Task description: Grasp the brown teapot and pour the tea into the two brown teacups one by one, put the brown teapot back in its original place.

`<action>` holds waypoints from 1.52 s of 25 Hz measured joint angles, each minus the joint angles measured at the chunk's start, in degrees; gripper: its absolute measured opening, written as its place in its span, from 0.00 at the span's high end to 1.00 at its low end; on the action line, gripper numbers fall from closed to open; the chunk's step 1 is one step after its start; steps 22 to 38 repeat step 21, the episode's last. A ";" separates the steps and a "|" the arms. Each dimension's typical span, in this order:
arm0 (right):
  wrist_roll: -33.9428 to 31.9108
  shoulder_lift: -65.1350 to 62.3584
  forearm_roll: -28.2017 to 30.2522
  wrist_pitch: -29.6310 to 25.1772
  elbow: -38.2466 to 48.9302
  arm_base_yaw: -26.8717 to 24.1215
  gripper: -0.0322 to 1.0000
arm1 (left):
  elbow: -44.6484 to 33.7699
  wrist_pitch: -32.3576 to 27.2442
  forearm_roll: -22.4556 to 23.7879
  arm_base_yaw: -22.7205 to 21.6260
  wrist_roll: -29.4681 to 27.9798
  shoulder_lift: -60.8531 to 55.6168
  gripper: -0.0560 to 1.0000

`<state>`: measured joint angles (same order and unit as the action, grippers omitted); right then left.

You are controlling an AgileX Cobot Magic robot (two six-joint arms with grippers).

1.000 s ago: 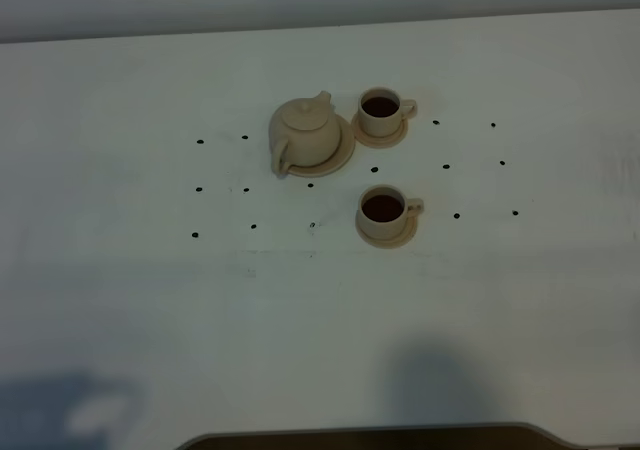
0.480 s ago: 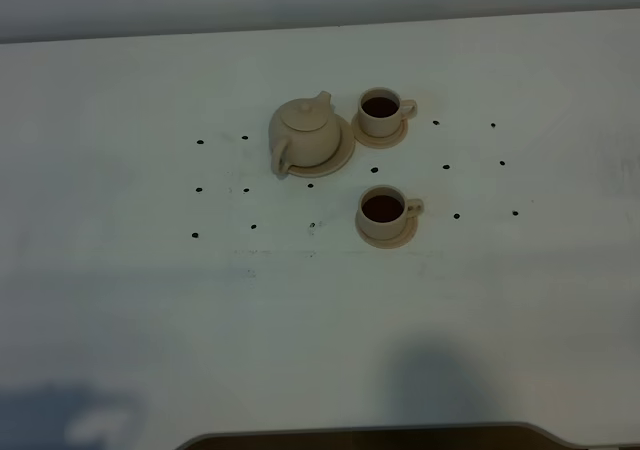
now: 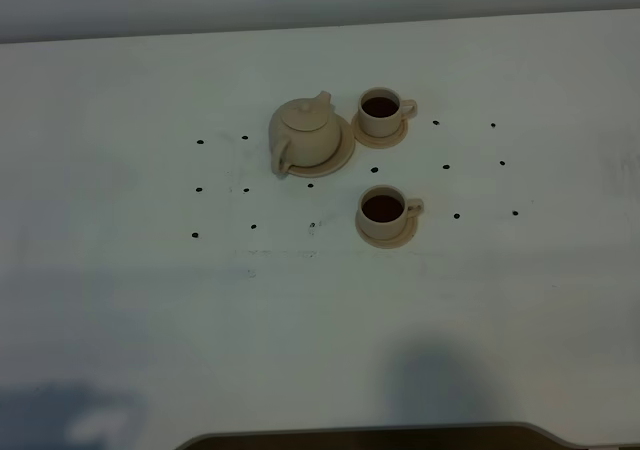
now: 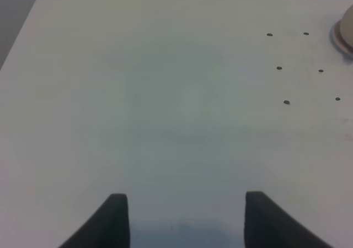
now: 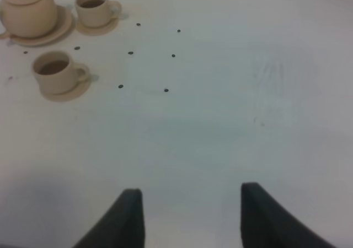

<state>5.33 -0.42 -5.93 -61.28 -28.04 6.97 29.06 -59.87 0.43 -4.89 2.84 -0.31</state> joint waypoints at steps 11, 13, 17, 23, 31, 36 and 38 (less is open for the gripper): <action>0.00 0.00 0.00 0.00 0.00 0.00 0.59 | 0.00 0.00 0.00 0.00 0.00 0.00 0.48; 0.00 0.00 0.00 0.00 0.00 0.00 0.59 | 0.00 0.00 0.00 0.00 0.00 0.00 0.48; 0.00 0.00 0.00 0.00 0.00 0.00 0.59 | 0.00 0.00 0.00 0.00 0.00 0.00 0.48; 0.00 0.00 0.00 0.00 0.00 0.00 0.59 | 0.00 0.00 0.00 0.00 0.04 0.00 0.48; 0.00 0.00 0.00 0.00 0.00 0.00 0.59 | 0.00 0.00 0.00 0.00 0.04 0.00 0.48; 0.00 0.00 0.00 0.00 0.00 0.00 0.59 | 0.00 0.00 0.00 0.00 0.04 0.00 0.48; 0.00 0.00 0.00 0.00 0.00 0.00 0.59 | 0.00 0.00 0.00 0.00 0.04 0.00 0.48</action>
